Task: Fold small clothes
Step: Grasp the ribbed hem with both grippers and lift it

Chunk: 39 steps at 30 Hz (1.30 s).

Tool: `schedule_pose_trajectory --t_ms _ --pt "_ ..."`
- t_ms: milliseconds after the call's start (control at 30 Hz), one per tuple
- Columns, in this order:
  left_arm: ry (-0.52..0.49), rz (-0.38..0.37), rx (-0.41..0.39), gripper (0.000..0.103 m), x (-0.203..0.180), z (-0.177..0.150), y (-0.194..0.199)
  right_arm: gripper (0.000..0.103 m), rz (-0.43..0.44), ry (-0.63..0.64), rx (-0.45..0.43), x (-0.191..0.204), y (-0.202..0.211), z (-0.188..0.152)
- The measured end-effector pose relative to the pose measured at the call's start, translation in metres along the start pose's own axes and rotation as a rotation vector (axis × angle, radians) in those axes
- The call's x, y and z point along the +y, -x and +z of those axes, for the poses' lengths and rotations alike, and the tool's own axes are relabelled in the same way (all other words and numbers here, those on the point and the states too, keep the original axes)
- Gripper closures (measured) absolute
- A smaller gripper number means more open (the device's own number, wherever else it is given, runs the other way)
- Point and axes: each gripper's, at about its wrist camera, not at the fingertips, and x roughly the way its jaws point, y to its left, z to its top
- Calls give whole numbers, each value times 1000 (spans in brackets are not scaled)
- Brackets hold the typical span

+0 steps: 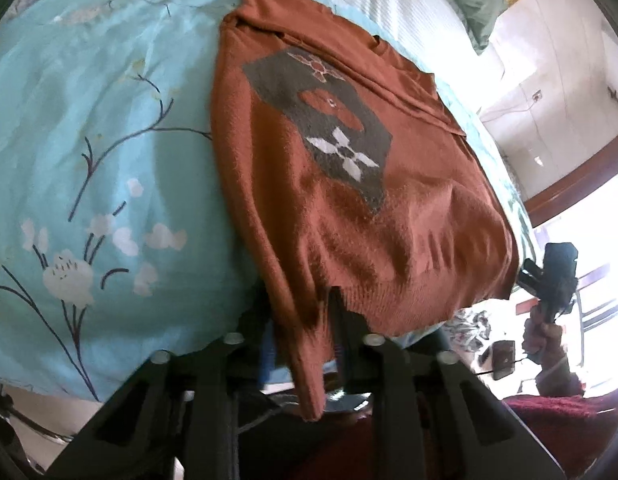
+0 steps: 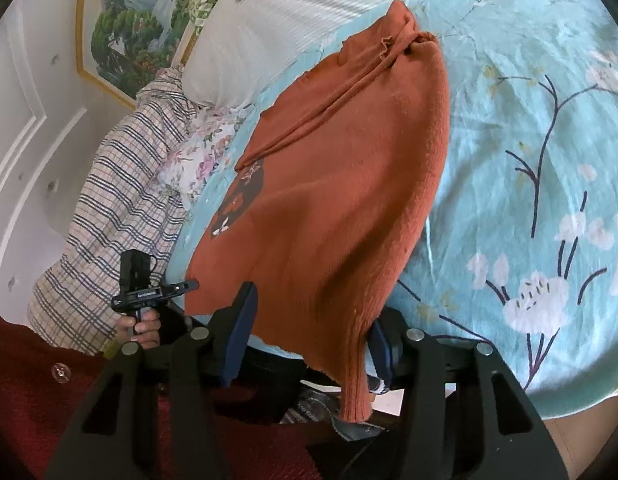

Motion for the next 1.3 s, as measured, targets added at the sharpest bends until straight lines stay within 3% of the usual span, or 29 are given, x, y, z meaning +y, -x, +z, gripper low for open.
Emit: schedule_pose_trajectory --t_ms 67,133,167,300,467,667,1000,1300 --pt "20 -21 8 86 3 0 -2 56 -4 -11 0 0 -1 2" --pt "34 -43 18 87 7 0 -5 88 -37 -14 16 -2 -2 4" --pt "25 -39 12 87 6 -1 -5 93 -35 -22 16 -2 -1 3" --pt "-5 -35 -38 96 0 -5 5 95 44 -39 -19 -3 14 0" --pt "27 -111 -139 98 -1 -3 30 95 139 -71 -91 -4 30 7" --pt "64 -191 -260 98 -5 20 62 95 223 -50 -174 9 38 41" --pt "81 -181 -420 98 -20 107 66 95 158 25 -260 23 20 148" --pt "44 -65 -510 98 -29 220 45 95 14 -6 -251 -11 -35 261"
